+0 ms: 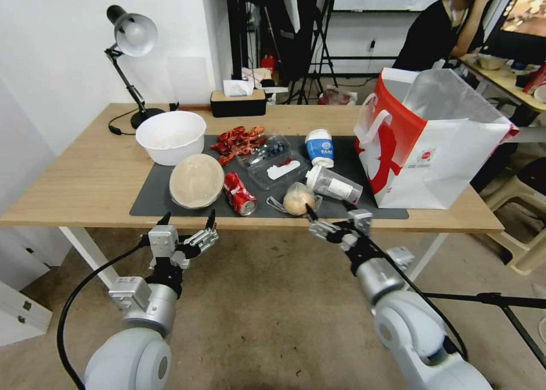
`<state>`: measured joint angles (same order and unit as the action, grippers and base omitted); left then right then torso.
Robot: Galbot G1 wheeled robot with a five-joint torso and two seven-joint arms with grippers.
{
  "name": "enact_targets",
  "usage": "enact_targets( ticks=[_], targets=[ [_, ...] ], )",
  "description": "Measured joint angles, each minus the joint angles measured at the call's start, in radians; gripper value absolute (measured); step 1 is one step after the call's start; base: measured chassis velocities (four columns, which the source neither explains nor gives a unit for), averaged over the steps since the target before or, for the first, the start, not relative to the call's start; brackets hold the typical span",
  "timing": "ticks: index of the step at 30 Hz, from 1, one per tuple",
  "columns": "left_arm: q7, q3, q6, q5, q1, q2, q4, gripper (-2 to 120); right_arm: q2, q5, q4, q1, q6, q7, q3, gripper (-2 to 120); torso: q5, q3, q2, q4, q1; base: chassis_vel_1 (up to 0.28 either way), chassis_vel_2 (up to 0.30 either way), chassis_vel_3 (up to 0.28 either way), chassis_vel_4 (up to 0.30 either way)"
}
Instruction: Pick up the trash from the table and place it into the takeout bag.
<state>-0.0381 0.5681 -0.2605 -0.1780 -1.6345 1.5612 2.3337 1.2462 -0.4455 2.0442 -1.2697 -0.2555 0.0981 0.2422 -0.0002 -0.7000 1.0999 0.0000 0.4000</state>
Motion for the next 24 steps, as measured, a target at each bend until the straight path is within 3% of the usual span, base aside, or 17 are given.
enact_targets(
  ticks=[13,20,24],
  targets=[
    [-0.002,0.024,0.022,0.006,-0.01,0.002,0.001,100,0.036,-0.023,-0.1,0.12,-0.067,0.075,-0.073,96,0.0001,0.0,0.0,0.0,0.0,0.0,0.0,0.0,0.0],
    [-0.002,0.029,0.026,0.006,-0.006,0.0,-0.011,100,0.041,-0.026,-0.107,0.134,-0.103,0.102,-0.082,75,0.0001,0.0,0.0,0.0,0.0,0.0,0.0,0.0,0.0],
    [-0.003,0.028,0.029,0.006,-0.002,-0.002,-0.019,100,0.042,-0.029,-0.107,0.135,-0.112,0.113,-0.082,55,0.0002,0.0,0.0,0.0,0.0,0.0,0.0,0.0,0.0]
  ],
)
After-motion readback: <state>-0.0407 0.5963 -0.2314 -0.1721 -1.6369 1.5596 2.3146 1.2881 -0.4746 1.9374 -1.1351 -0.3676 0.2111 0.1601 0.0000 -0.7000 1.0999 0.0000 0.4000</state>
